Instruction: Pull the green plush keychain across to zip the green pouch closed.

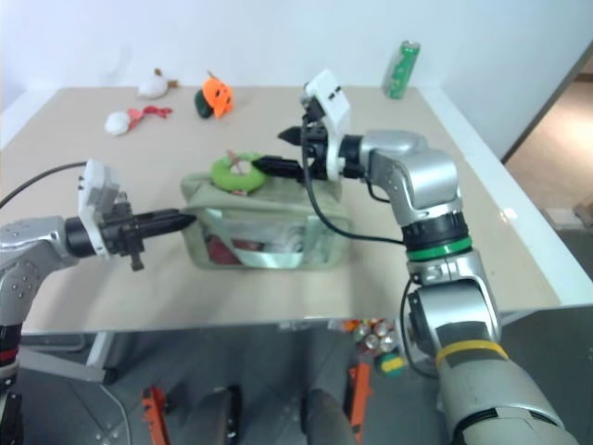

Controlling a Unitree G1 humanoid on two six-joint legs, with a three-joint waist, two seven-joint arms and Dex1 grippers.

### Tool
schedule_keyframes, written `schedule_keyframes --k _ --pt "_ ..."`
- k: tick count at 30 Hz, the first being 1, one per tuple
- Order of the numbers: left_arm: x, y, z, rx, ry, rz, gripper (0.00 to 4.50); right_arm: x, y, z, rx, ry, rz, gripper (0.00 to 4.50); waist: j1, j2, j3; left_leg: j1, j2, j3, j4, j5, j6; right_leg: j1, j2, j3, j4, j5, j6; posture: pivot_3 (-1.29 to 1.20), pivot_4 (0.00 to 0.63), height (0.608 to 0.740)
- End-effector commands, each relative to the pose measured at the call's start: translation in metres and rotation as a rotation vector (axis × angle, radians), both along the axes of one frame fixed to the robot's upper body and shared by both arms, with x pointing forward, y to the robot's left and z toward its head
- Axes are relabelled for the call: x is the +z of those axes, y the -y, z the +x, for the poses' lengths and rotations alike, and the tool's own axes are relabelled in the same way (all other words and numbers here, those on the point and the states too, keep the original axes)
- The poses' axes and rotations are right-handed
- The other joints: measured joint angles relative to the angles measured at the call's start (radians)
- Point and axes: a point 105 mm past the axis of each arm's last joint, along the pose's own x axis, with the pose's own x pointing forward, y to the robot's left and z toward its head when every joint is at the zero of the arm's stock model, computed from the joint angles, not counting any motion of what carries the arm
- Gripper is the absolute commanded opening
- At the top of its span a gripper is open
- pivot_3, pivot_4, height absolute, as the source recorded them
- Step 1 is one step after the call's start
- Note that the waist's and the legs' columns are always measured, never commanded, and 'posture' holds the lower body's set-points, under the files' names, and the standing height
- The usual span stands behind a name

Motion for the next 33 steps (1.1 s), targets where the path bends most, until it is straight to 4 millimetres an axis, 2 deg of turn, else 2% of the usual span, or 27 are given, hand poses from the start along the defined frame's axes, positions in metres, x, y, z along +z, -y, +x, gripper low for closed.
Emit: schedule_keyframes --k 1,5,6,9,16,18,28,33 --pt "0.0 0.004 -0.005 -0.018 0.009 0.012 0.0 0.017 -0.008 -0.01 0.044 0.045 0.026 4.47 0.0 0.0 0.0 0.0 0.0 0.0 0.0 0.0 0.0 0.0 0.0 0.0 0.0 0.0 0.0 0.0 0.15 0.74" --pt "0.0 0.003 -0.004 -0.013 0.009 0.012 0.0 0.007 -0.018 -0.018 0.087 0.023 0.013 4.47 0.0 0.0 0.0 0.0 0.0 0.0 0.0 0.0 0.0 0.0 0.0 0.0 0.0 0.0 0.0 0.0 0.15 0.74" --pt "0.0 0.003 -0.004 -0.013 0.01 0.012 0.0 0.005 -0.019 -0.019 0.093 0.02 0.012 3.96 0.0 0.0 0.0 0.0 0.0 0.0 0.0 0.0 0.0 0.0 0.0 0.0 0.0 0.0 0.0 0.0 0.15 0.74" --pt "-0.001 0.003 -0.004 -0.013 0.01 0.013 0.0 0.004 -0.021 -0.021 0.103 0.016 0.014 3.09 0.0 0.0 0.0 0.0 0.0 0.0 0.0 0.0 0.0 0.0 0.0 0.0 0.0 0.0 0.0 0.0 0.15 0.74" --pt "-0.001 0.001 -0.002 -0.001 0.011 0.01 0.0 0.001 -0.019 -0.024 0.123 0.015 0.001 0.56 0.0 0.0 0.0 0.0 0.0 0.0 0.0 0.0 0.0 0.0 0.0 0.0 0.0 0.0 0.0 0.0 0.15 0.74" --pt "-0.001 0.001 -0.002 0.001 0.011 0.009 0.0 0.0 -0.018 -0.023 0.124 0.015 -0.002 0.05 0.0 0.0 0.0 0.0 0.0 0.0 0.0 0.0 0.0 0.0 0.0 0.0 0.0 0.0 0.0 0.0 0.15 0.74" --pt "-0.001 0.001 0.0 0.005 0.014 0.005 0.0 -0.001 -0.014 -0.024 0.133 0.027 -0.014 0.05 0.0 0.0 0.0 0.0 0.0 0.0 0.0 0.0 0.0 0.0 0.0 0.0 0.0 0.0 0.0 0.0 0.15 0.74" --pt "-0.002 0.002 0.0 0.003 0.013 0.002 0.0 0.017 0.018 -0.002 -0.041 0.096 0.003 0.05 0.001 0.0 0.0 0.0 0.0 0.0 0.0 0.0 0.0 0.0 0.0 0.0 0.0 0.0 0.0 0.0 0.15 0.74"
